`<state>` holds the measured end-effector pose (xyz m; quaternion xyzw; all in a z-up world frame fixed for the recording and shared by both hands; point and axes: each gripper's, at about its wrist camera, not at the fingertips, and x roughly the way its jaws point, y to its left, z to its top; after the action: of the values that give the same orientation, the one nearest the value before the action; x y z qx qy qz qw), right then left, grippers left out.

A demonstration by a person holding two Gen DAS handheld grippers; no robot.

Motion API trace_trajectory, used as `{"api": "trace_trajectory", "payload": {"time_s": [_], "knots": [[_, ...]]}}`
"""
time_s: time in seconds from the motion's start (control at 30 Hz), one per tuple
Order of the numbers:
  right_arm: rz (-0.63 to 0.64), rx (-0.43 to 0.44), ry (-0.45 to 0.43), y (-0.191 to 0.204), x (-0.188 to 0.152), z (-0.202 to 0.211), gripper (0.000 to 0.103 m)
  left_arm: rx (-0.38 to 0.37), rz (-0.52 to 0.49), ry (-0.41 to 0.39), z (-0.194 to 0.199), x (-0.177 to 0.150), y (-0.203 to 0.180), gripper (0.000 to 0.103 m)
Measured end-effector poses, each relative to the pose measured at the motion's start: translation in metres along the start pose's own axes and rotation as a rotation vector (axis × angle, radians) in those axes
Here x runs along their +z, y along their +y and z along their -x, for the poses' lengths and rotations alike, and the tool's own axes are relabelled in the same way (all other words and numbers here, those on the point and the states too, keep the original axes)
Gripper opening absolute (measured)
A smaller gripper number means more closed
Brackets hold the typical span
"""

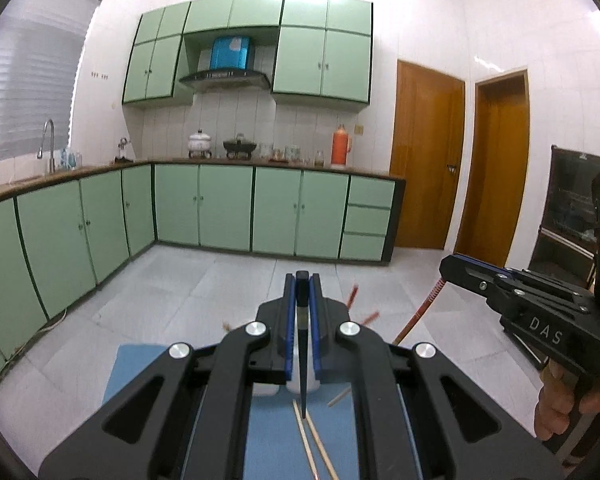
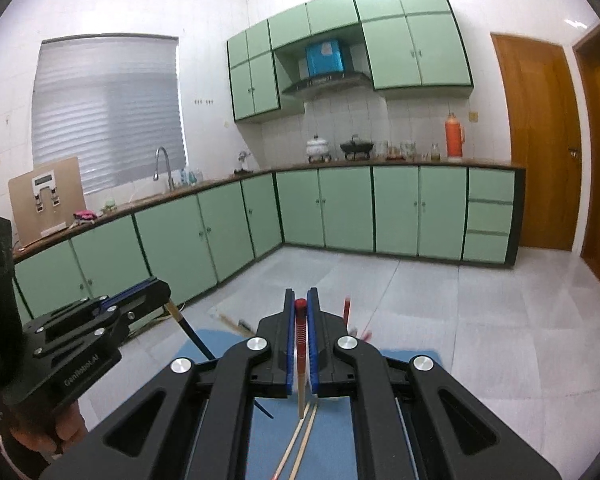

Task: Organize utensils
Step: 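Drop both chopsticks into the white holder and open both tools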

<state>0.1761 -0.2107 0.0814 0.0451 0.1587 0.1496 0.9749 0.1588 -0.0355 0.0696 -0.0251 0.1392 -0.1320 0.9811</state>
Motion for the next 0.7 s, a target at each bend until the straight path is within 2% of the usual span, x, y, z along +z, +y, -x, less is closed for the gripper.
{"api": "trace_trajectory", "payload": {"time_s": [0.27,0.37,0.5,0.7], "knots": [[-0.01,-0.013,-0.075,-0.01,0.046,-0.021,0.006,0.022,-0.005,-0.117,-0.025,0.049,-0.002,0.006],[0.006,-0.041,-0.089,-0.013,0.057,-0.032,0.006,0.04,-0.017,-0.132,-0.042,0.059,-0.002,0.006],[0.024,-0.061,-0.071,-0.017,0.063,-0.057,0.006,0.059,-0.013,-0.117,-0.072,0.059,0.002,0.006],[0.009,-0.057,-0.002,-0.027,0.049,-0.097,0.006,0.091,-0.018,-0.047,-0.112,0.04,0.015,0.006]]}}
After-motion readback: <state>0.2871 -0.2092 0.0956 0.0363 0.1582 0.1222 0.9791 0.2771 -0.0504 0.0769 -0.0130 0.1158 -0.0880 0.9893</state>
